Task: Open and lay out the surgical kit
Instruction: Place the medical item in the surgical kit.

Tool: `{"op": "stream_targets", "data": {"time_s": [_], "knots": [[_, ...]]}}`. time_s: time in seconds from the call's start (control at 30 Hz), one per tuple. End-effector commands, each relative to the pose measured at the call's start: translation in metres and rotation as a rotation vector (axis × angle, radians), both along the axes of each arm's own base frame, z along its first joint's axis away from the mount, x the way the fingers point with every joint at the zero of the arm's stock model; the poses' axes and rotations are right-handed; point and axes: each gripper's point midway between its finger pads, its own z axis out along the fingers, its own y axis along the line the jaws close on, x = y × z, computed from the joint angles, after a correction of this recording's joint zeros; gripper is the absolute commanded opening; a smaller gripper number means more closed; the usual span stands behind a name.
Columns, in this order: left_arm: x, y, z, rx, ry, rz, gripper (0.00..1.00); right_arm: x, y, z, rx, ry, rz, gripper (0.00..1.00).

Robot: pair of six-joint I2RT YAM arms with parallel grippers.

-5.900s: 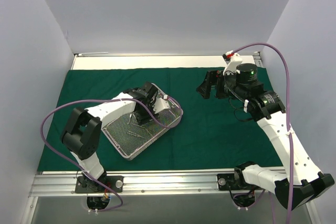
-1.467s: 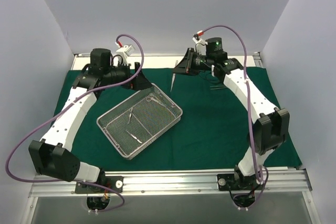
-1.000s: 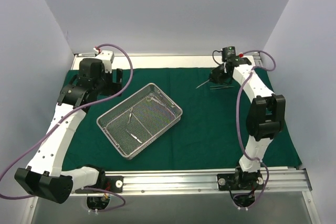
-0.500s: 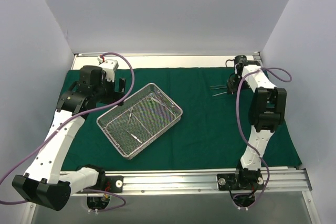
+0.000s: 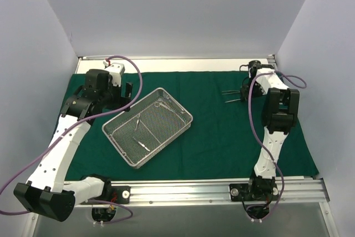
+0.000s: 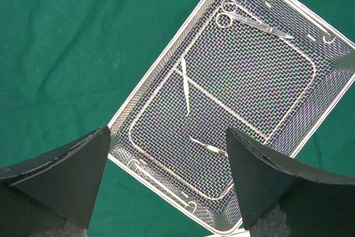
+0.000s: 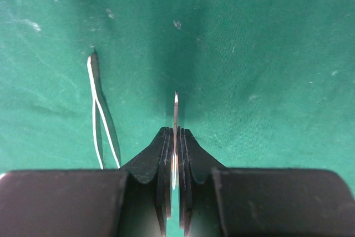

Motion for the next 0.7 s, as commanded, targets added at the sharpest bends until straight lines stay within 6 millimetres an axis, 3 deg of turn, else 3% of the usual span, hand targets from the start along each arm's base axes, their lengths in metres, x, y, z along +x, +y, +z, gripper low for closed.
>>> {"op": "stream_targets", "data": {"time_s": [0.0,0.4,0.67], "knots": [[0.006,0.001,0.007,0.006,-0.029,0.005,0.94,0.001,-0.004,0.001,0.007,0.017,-0.042,0.0],[0.012,-0.008,-0.003,-0.017,0.002,-0.025,0.94,0.012,0.006,-0.011,0.103,-0.021,-0.059,0.0],[0.014,-0.009,-0.008,-0.018,0.015,-0.026,0.94,0.004,0.003,-0.024,0.11,0.006,-0.078,0.0]]}}
